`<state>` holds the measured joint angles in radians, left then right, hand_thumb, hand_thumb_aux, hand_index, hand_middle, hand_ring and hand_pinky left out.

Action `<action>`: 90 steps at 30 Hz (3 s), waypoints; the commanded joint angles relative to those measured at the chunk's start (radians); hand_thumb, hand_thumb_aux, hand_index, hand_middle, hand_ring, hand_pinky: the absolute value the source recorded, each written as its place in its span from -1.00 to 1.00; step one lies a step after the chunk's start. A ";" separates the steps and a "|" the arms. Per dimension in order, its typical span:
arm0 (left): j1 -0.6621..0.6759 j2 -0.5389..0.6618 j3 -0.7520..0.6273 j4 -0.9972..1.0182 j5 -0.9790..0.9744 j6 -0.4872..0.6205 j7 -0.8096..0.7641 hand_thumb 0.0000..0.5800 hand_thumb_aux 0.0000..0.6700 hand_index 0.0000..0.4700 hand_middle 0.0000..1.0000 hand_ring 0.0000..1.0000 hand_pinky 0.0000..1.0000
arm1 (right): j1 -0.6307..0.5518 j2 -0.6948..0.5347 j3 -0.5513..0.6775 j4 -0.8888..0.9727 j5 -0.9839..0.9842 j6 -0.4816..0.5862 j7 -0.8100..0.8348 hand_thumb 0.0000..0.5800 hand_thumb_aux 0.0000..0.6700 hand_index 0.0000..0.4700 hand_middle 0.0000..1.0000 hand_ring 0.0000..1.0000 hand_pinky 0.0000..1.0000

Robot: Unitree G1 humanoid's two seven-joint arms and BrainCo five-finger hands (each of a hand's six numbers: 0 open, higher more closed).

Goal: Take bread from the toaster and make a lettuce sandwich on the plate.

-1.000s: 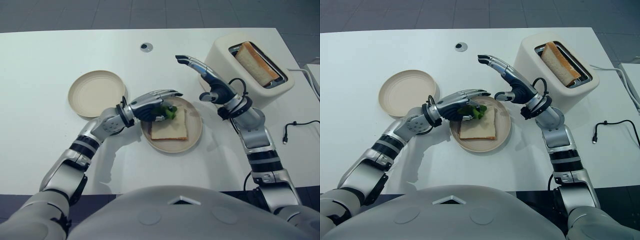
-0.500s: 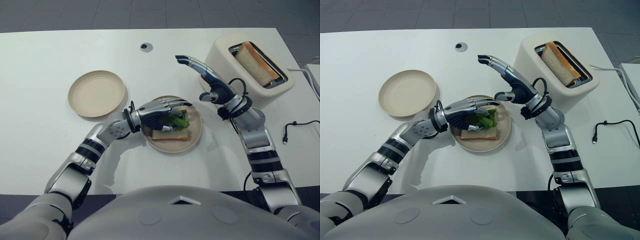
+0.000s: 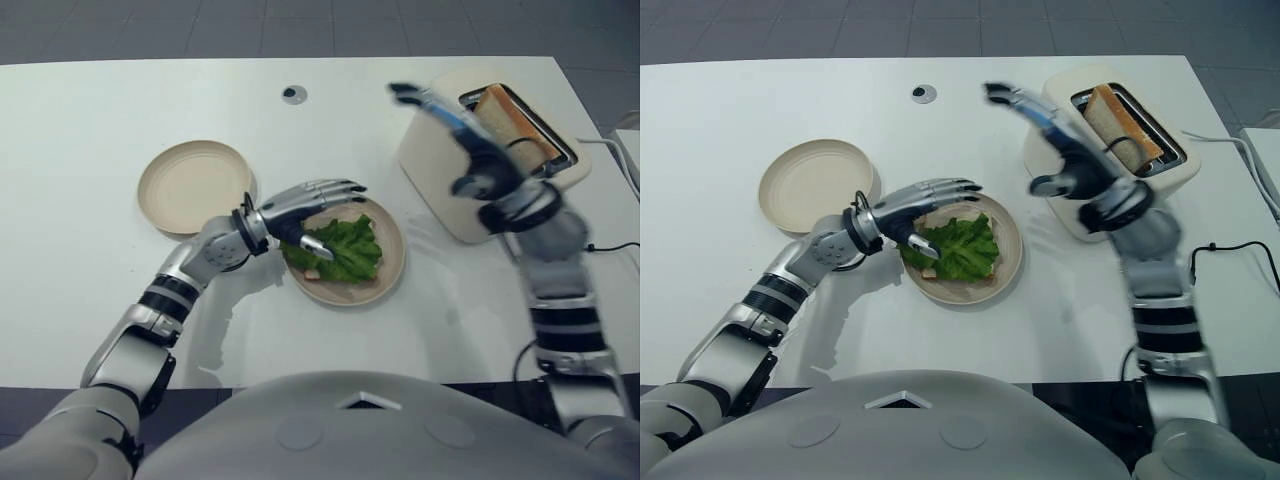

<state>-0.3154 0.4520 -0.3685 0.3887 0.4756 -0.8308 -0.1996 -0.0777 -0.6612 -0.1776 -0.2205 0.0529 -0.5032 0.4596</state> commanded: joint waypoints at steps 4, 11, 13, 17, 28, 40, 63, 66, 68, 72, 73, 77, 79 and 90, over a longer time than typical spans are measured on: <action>0.023 0.050 0.037 -0.019 -0.026 -0.003 -0.022 -1.00 -1.00 -1.00 -1.00 -1.00 -1.00 | 0.046 -0.150 -0.256 0.064 -0.067 0.109 -0.015 -1.00 -1.00 -1.00 -1.00 -1.00 -1.00; 0.021 0.059 0.040 -0.002 -0.028 -0.018 -0.027 -1.00 -1.00 -1.00 -1.00 -1.00 -1.00 | 0.123 -0.240 -0.197 0.247 -0.319 0.098 -0.028 -1.00 -1.00 -1.00 -1.00 -1.00 -1.00; 0.018 0.061 0.044 0.009 -0.016 -0.016 -0.021 -1.00 -1.00 -1.00 -1.00 -1.00 -1.00 | 0.136 -0.228 -0.148 0.261 -0.331 0.083 -0.019 -1.00 -1.00 -1.00 -1.00 -1.00 -1.00; 0.021 0.066 0.050 0.020 -0.006 -0.017 -0.011 -1.00 -1.00 -1.00 -1.00 -1.00 -1.00 | 0.111 -0.220 -0.097 0.294 -0.352 0.075 -0.045 -1.00 -1.00 -1.00 -1.00 -1.00 -1.00; -0.026 0.055 0.055 0.113 0.053 -0.010 0.071 -1.00 -1.00 -1.00 -1.00 -1.00 -1.00 | -0.012 -0.197 -0.106 0.303 -0.321 0.016 -0.186 1.00 1.00 1.00 0.94 0.94 0.94; -0.042 0.059 0.152 0.095 -0.146 -0.122 0.119 -1.00 -1.00 -1.00 -1.00 -1.00 -1.00 | -0.101 -0.086 -0.209 0.144 0.024 0.008 -0.228 1.00 1.00 1.00 1.00 1.00 1.00; -0.014 0.020 0.254 -0.011 -0.678 -0.163 -0.256 -1.00 -1.00 -1.00 -1.00 -1.00 -1.00 | 0.074 0.207 0.325 0.021 0.285 0.373 0.161 1.00 1.00 1.00 1.00 1.00 1.00; -0.005 0.014 0.257 -0.030 -0.672 -0.151 -0.273 -1.00 -1.00 -1.00 -1.00 -1.00 -1.00 | 0.087 0.214 0.335 0.053 0.277 0.403 0.178 1.00 1.00 1.00 1.00 1.00 1.00; 0.001 0.011 0.257 -0.041 -0.664 -0.143 -0.287 -1.00 -1.00 -1.00 -1.00 -1.00 -1.00 | 0.074 0.224 0.342 0.111 0.214 0.377 0.162 1.00 1.00 1.00 1.00 1.00 1.00; 0.039 0.020 0.216 -0.073 -0.643 -0.145 -0.350 -1.00 -1.00 -1.00 -1.00 -1.00 -1.00 | 0.033 0.244 0.354 0.241 0.041 0.297 0.086 1.00 1.00 1.00 1.00 1.00 1.00; 0.055 0.026 0.199 -0.082 -0.639 -0.148 -0.373 -1.00 -1.00 -1.00 -1.00 -1.00 -1.00 | 0.027 0.245 0.360 0.264 0.003 0.280 0.069 1.00 1.00 1.00 1.00 1.00 1.00; 0.142 0.064 0.107 -0.141 -0.634 -0.150 -0.482 -1.00 -1.00 -1.00 -1.00 -1.00 -1.00 | -0.002 0.247 0.404 0.375 -0.166 0.210 -0.007 1.00 1.00 1.00 1.00 1.00 1.00; 0.158 0.070 0.071 -0.109 -0.546 -0.145 -0.510 -1.00 -1.00 -1.00 -1.00 -1.00 -1.00 | -0.016 0.246 0.422 0.425 -0.237 0.182 -0.047 1.00 1.00 1.00 1.00 1.00 1.00; 0.137 0.064 -0.026 0.039 -0.206 -0.106 -0.449 -1.00 -1.00 -1.00 -1.00 -1.00 -1.00 | -0.058 0.271 0.395 0.476 -0.324 0.093 -0.195 1.00 1.00 1.00 0.96 0.96 0.96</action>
<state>-0.2022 0.4965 -0.3664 0.3875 0.1919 -0.9781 -0.6290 -0.1344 -0.4025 0.2314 0.2529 -0.2751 -0.4083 0.2876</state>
